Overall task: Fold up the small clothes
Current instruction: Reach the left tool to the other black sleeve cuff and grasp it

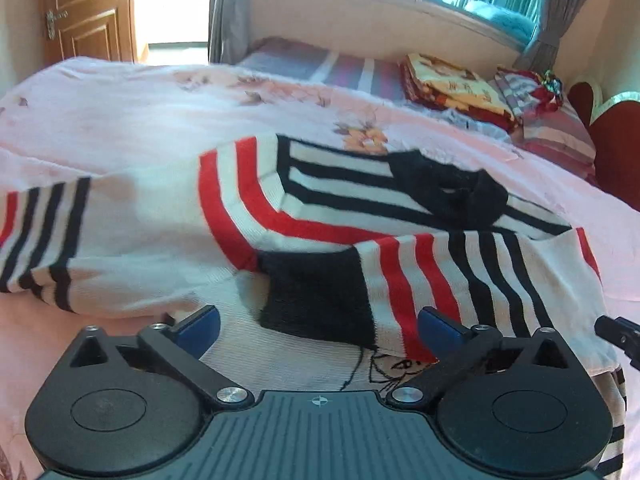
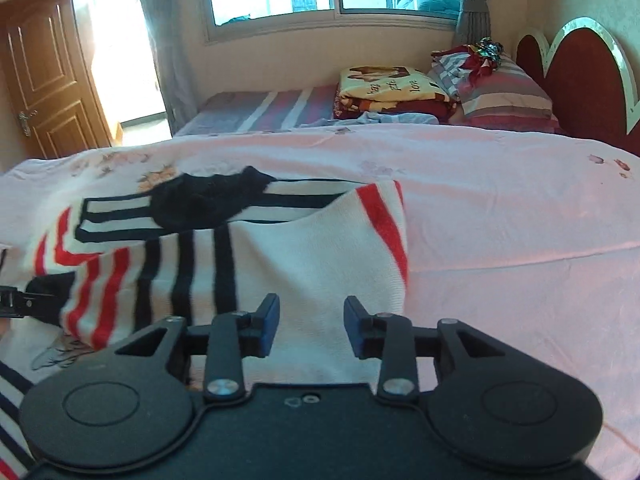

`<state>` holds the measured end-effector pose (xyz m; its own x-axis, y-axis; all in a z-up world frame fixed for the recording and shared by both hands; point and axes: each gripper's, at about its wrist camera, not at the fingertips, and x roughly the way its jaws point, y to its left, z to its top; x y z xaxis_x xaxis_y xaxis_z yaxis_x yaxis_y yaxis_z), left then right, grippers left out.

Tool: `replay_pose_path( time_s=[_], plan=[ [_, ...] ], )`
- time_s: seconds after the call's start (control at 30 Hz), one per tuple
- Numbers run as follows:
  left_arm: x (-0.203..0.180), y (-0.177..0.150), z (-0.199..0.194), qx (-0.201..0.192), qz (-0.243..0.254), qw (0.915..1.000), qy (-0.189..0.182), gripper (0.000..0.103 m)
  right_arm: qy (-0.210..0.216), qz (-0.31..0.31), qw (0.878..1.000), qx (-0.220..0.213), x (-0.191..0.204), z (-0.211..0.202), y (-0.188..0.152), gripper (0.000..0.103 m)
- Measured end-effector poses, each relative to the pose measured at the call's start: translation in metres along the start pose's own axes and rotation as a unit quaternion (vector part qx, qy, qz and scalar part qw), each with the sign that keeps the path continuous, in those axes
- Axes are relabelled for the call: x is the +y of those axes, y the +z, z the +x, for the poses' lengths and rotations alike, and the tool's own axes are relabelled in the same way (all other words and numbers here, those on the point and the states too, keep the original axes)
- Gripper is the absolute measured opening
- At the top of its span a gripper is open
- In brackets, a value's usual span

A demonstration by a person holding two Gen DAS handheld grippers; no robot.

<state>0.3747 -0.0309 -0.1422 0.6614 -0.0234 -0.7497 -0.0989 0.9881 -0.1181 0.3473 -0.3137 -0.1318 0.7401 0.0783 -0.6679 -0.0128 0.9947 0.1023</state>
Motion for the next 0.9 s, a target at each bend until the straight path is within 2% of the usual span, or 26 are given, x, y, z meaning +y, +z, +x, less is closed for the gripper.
replay_pose_path(
  time_s=[0.03, 0.13, 0.3, 0.47, 0.5, 0.57, 0.63, 0.73, 0.9],
  plan=[
    [0.005, -0.001, -0.006, -0.002, 0.007, 1.0, -0.001, 0.103, 0.01, -0.006, 1.0, 0.0, 0.008, -0.004, -0.002, 0.047],
    [0.029, -0.005, -0.017, 0.008, 0.003, 0.9997, 0.024, 0.103, 0.036, -0.023, 0.999, -0.003, 0.032, -0.012, -0.007, 0.051],
    [0.109, -0.016, -0.035, 0.008, -0.083, 0.9946, 0.061, 0.103, 0.077, -0.026, 0.997, -0.001, 0.071, -0.017, -0.012, 0.055],
    [0.204, -0.032, -0.04, 0.0, -0.209, 0.9746, 0.081, 0.102, 0.101, -0.041, 0.994, 0.003, 0.117, -0.016, -0.017, 0.058],
    [0.221, -0.034, -0.038, -0.001, -0.226, 0.9705, 0.083, 0.099, 0.103, -0.042, 0.994, 0.004, 0.125, -0.014, -0.017, 0.059],
    [0.252, -0.036, -0.033, 0.0, -0.257, 0.963, 0.082, 0.082, 0.108, -0.047, 0.993, 0.007, 0.143, -0.01, -0.017, 0.059],
    [0.28, -0.038, -0.025, 0.002, -0.291, 0.9536, 0.078, 0.077, 0.114, -0.051, 0.992, 0.009, 0.162, -0.005, -0.016, 0.059],
    [0.314, -0.039, -0.011, -0.004, -0.33, 0.9419, 0.063, 0.077, 0.113, -0.059, 0.992, 0.007, 0.183, 0.001, -0.013, 0.059],
    [0.343, -0.031, 0.011, -0.031, -0.368, 0.929, 0.017, 0.077, 0.101, -0.067, 0.992, 0.011, 0.21, 0.015, -0.007, 0.059]
  ],
)
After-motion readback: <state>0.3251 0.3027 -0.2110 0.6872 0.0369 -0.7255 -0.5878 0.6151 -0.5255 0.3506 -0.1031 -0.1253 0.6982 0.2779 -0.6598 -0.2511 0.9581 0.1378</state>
